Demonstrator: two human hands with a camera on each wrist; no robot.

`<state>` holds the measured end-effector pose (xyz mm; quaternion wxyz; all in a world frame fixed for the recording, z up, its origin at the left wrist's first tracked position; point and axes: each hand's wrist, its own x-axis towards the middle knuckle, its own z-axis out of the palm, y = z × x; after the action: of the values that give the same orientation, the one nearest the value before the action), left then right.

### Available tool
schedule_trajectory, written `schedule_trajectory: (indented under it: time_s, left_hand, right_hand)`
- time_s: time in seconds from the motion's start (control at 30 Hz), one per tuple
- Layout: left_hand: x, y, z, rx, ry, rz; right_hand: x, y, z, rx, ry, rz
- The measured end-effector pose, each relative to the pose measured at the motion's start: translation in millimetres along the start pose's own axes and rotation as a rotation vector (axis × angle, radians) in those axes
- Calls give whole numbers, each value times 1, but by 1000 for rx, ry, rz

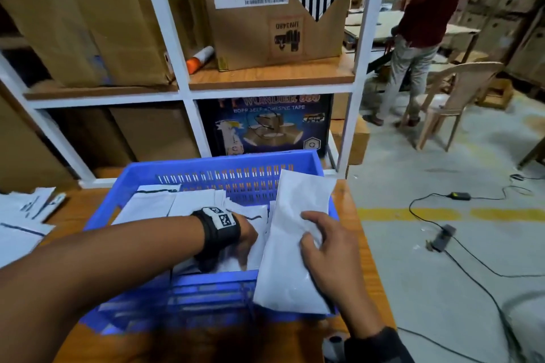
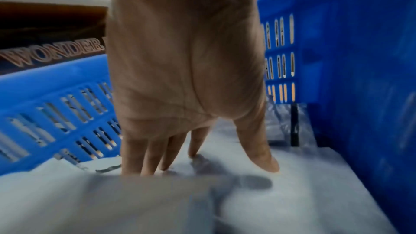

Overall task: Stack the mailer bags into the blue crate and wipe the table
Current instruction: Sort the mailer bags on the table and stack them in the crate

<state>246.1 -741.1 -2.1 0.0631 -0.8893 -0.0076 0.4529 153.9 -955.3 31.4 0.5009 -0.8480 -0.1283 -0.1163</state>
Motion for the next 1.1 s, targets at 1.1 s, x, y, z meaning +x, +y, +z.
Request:
schedule_trajectory:
  time_s: [1.1]
  left_hand:
    - [26,-6,-41,241,558,82]
  right_hand:
    - [0,1,6,-122,33,-38]
